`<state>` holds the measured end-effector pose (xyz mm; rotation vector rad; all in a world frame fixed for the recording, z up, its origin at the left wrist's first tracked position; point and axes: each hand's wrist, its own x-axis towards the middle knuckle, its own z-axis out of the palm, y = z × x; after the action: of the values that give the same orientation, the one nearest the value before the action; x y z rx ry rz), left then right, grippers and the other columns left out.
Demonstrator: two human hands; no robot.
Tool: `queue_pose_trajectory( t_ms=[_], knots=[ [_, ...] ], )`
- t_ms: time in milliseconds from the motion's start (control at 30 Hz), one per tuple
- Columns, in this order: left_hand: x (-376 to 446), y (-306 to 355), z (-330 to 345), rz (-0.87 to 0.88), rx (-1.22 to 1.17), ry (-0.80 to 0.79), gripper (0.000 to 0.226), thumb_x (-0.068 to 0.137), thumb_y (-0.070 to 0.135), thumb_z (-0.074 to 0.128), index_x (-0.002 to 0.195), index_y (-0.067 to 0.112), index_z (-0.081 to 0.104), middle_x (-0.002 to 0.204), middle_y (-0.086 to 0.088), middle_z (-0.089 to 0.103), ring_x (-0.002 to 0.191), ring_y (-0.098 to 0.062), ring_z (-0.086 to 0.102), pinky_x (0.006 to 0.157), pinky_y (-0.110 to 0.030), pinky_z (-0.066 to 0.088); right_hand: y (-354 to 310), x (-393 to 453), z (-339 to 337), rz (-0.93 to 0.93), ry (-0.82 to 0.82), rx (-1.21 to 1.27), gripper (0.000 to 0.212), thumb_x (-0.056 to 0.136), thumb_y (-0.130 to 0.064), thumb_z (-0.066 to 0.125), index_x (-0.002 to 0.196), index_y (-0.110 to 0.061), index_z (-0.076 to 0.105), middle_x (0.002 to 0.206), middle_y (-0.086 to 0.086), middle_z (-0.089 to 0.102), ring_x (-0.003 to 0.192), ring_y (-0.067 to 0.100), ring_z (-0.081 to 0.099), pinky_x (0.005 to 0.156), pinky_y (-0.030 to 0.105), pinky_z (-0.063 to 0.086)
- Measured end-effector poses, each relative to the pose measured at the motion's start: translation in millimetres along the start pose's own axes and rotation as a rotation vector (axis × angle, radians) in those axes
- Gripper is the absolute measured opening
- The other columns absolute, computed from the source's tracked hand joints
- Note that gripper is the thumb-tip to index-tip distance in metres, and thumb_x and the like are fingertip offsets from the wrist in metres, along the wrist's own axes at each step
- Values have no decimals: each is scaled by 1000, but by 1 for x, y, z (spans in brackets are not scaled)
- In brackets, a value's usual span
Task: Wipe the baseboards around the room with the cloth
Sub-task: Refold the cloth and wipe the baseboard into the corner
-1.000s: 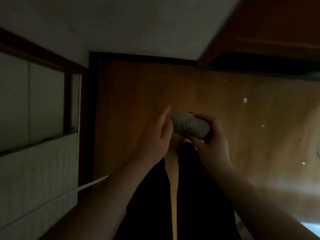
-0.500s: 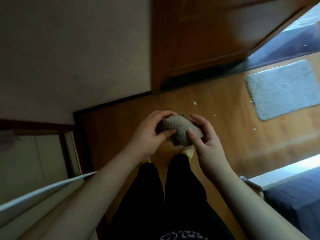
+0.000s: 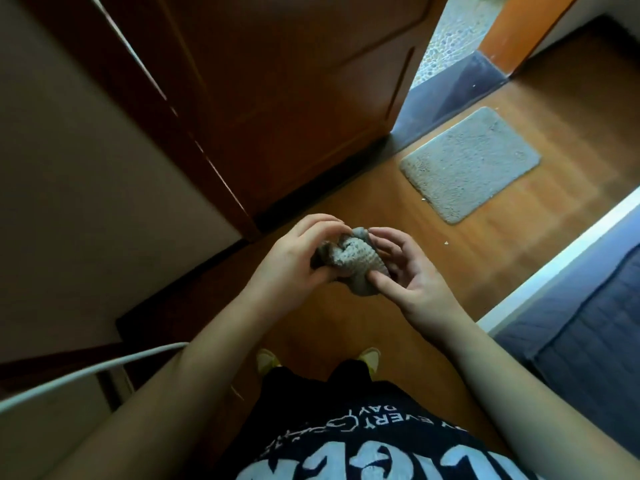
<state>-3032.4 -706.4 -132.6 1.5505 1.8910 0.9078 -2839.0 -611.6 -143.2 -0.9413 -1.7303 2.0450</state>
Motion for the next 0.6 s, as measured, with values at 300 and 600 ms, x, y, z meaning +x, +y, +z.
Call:
queue_pose_trajectory(
  t_ms=[300, 600],
  knots=[
    [84, 88, 56, 70, 38, 4, 30, 77, 13, 82, 103, 16, 69, 102, 9, 64, 92, -2, 58, 80, -5, 41, -20, -15, -124, -43, 115, 262, 79, 69, -34, 87, 137, -32, 48, 133, 11, 59, 123, 24, 58, 97, 33, 51],
    [201, 89, 78, -413, -822, 68, 23, 75, 30, 80, 94, 19, 72, 95, -3, 72, 91, -20, 68, 67, -32, 57, -32, 60, -204, 9, 351, 437, 68, 40, -47, 97, 96, -14, 77, 99, 7, 74, 96, 16, 69, 81, 24, 54]
  ],
)
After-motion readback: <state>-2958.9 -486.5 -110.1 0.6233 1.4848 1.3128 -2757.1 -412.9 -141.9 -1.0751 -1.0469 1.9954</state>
